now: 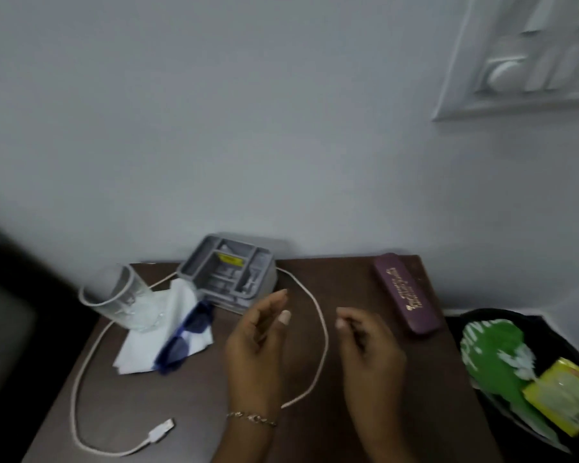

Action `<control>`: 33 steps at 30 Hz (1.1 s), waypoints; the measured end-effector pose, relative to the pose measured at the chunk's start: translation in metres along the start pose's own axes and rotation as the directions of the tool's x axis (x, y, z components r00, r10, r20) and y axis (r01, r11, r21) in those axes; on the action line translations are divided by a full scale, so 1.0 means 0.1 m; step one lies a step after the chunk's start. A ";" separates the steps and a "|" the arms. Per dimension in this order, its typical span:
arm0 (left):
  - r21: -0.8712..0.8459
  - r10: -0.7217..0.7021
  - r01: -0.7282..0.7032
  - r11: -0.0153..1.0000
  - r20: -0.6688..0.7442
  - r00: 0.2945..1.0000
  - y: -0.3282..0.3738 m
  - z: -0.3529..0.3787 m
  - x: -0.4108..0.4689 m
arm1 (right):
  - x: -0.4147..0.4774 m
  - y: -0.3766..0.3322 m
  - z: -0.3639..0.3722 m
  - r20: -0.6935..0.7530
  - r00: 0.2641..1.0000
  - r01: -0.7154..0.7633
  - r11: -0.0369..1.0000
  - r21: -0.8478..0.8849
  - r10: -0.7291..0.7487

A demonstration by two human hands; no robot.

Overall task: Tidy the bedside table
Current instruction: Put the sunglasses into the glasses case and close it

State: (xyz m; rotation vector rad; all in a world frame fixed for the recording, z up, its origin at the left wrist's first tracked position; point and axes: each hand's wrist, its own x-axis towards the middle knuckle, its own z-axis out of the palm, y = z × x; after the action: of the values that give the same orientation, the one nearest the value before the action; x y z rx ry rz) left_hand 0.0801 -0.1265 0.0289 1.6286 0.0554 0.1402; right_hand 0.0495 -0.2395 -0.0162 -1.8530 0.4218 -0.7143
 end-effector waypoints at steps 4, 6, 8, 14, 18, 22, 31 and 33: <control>0.114 0.005 0.036 0.993 -0.340 0.940 -0.16 -0.76 0.11 | -0.26 -0.33 0.80 0.271 0.961 -0.071 0.996 0.055 0.054; 0.121 -0.085 0.156 0.980 -0.457 0.886 -0.38 -1.08 0.16 | -0.36 -0.41 1.12 0.390 0.920 0.039 0.999 0.013 -0.041; 0.123 -0.163 0.256 0.959 -0.503 0.849 -0.57 -1.29 0.18 | -0.36 -0.42 1.38 0.541 0.828 0.224 0.971 -0.081 -0.146; -0.057 -0.387 0.414 0.909 -0.486 0.783 -0.87 -1.44 0.18 | -0.17 -0.43 1.78 0.816 0.530 0.596 0.786 -0.164 -0.230; -0.138 -0.470 0.461 0.877 -0.446 0.761 -0.94 -1.45 0.24 | -0.10 -0.41 1.87 0.856 0.460 0.741 0.633 -0.224 -0.235; -0.113 -0.459 0.456 0.883 -0.418 0.784 -0.95 -1.48 0.23 | -0.08 -0.41 1.78 0.836 0.468 0.775 0.588 -0.231 -0.288; 0.143 -0.404 0.436 0.889 -0.208 0.891 -0.86 -1.29 0.13 | -0.03 -0.20 1.19 0.809 0.575 0.631 0.697 -0.342 -0.124; 0.188 -0.379 0.411 0.892 -0.181 0.907 -0.83 -1.26 0.11 | -0.06 -0.16 1.08 0.797 0.602 0.522 0.776 -0.354 -0.041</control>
State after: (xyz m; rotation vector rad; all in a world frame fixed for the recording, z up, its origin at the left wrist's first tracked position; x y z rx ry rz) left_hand 0.0790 0.0049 -0.0457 1.7940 0.5271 -0.0709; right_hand 0.1150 -0.1527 -0.0314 -2.6281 -0.3028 0.0866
